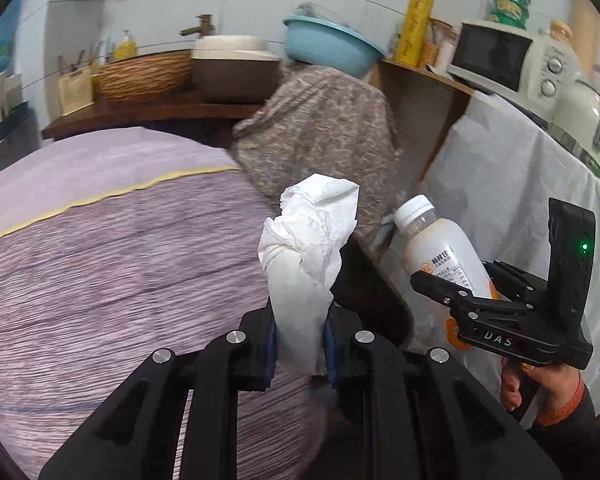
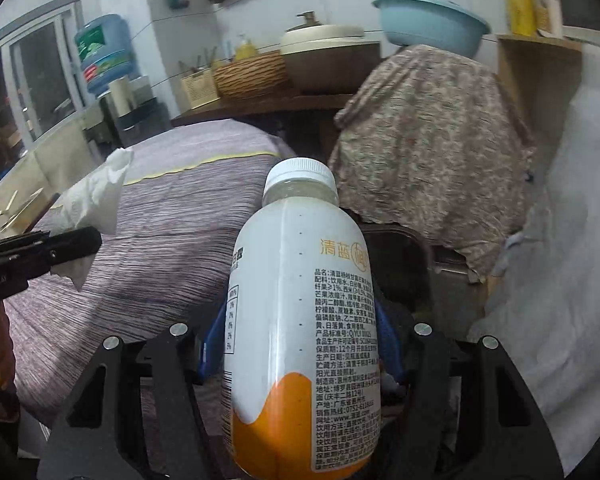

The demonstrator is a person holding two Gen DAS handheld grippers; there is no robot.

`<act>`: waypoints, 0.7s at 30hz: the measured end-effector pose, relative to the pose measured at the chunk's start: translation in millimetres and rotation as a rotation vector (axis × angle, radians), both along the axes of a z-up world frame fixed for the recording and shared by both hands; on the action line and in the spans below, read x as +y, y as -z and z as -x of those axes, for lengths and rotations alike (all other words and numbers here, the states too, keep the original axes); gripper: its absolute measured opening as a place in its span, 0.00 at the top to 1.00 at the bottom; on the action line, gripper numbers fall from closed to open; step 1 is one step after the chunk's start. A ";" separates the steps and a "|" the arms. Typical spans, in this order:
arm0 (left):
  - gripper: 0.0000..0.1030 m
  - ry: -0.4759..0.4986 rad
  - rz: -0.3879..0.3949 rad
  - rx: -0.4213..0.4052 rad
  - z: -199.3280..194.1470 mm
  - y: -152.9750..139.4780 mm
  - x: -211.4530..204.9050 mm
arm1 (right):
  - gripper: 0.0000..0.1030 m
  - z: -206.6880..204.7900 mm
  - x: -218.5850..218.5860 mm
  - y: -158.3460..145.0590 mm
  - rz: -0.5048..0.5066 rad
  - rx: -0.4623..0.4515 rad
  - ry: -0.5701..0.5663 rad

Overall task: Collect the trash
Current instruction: 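Carry the tissue and bottle over the bin with both grippers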

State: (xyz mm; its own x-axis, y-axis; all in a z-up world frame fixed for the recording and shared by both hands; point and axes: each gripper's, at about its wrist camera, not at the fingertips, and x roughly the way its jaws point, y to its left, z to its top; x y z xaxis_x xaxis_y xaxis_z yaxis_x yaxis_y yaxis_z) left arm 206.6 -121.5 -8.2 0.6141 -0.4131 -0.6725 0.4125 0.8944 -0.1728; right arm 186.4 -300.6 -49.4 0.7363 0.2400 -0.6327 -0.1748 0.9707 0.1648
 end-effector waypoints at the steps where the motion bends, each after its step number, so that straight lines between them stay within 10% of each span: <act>1: 0.81 0.017 -0.007 0.004 -0.2 2.6 -8.9 | 0.40 1.9 -7.0 0.8 0.008 -0.001 0.018; 14: 0.81 0.084 -0.091 0.128 -50.1 79.2 -110.3 | 0.40 25.6 -72.0 25.7 0.011 0.016 0.170; 18: 0.44 0.101 -0.101 0.178 -71.1 110.4 -130.2 | 0.40 29.3 -81.3 32.0 0.010 0.029 0.193; 21: 0.34 0.083 -0.142 0.165 -74.2 123.1 -138.0 | 0.40 33.0 -88.3 35.9 0.020 0.037 0.208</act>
